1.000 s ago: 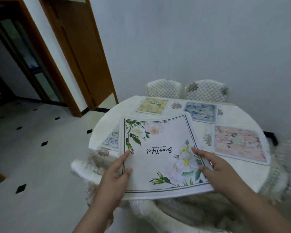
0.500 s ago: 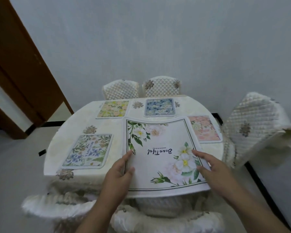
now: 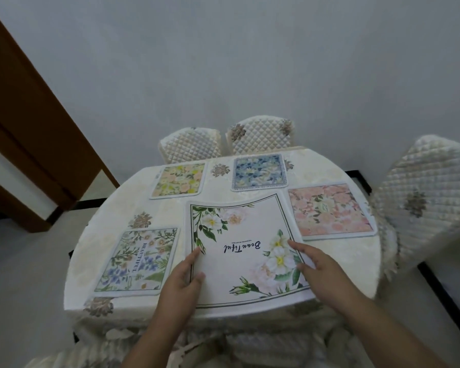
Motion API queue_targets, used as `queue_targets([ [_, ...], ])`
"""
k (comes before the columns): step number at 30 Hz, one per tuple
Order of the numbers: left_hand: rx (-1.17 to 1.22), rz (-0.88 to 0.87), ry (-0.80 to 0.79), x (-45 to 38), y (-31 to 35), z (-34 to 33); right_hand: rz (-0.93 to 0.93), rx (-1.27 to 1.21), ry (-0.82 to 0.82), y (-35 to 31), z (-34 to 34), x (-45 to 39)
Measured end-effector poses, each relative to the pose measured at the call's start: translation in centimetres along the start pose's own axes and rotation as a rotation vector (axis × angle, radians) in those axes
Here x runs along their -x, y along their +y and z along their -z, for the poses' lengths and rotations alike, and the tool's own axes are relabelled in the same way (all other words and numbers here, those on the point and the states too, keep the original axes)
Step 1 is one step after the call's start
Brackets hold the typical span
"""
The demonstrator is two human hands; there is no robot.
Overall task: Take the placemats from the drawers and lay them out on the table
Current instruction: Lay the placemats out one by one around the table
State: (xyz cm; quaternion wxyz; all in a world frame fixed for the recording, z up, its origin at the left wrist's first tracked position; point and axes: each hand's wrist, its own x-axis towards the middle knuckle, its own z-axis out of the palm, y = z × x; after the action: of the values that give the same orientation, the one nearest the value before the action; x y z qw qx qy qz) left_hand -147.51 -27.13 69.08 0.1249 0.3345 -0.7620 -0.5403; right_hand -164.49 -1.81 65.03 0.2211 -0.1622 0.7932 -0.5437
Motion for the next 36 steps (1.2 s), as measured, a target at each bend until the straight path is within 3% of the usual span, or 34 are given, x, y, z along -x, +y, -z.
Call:
queue_targets([
  [4,-0.069,0.092,-0.049,-5.8,-2.0,-0.7,-0.046,0.064,0.04,1.4,-2.2,-4.0],
  [11,-0.135,0.088,-0.177,-16.2,-8.3,-3.6,-0.129,0.156,0.095,6.8,-6.1,-11.1],
  [16,-0.245,0.14,-0.168,-19.8,-12.3,-6.5,-0.155,0.26,0.094,11.3,-7.7,-15.4],
  [21,-0.36,0.202,-0.169,-20.2,-17.1,-8.3,-0.338,0.442,0.149,15.9,-9.5,-15.7],
  [25,-0.394,0.139,-0.197,-20.7,-18.7,-8.5,-0.3,0.622,0.314,18.3,-11.1,-15.9],
  [32,-0.434,0.13,-0.226,-21.2,-19.6,-8.7,-0.141,0.876,0.377,20.0,-11.9,-16.3],
  [34,-0.55,0.115,-0.206,-21.0,-19.5,-9.0,-0.118,0.898,0.387,20.3,-12.1,-16.3],
  [36,-0.765,-0.022,-0.149,-21.5,-19.0,-9.6,-0.098,0.893,0.391,20.4,-12.0,-16.3],
])
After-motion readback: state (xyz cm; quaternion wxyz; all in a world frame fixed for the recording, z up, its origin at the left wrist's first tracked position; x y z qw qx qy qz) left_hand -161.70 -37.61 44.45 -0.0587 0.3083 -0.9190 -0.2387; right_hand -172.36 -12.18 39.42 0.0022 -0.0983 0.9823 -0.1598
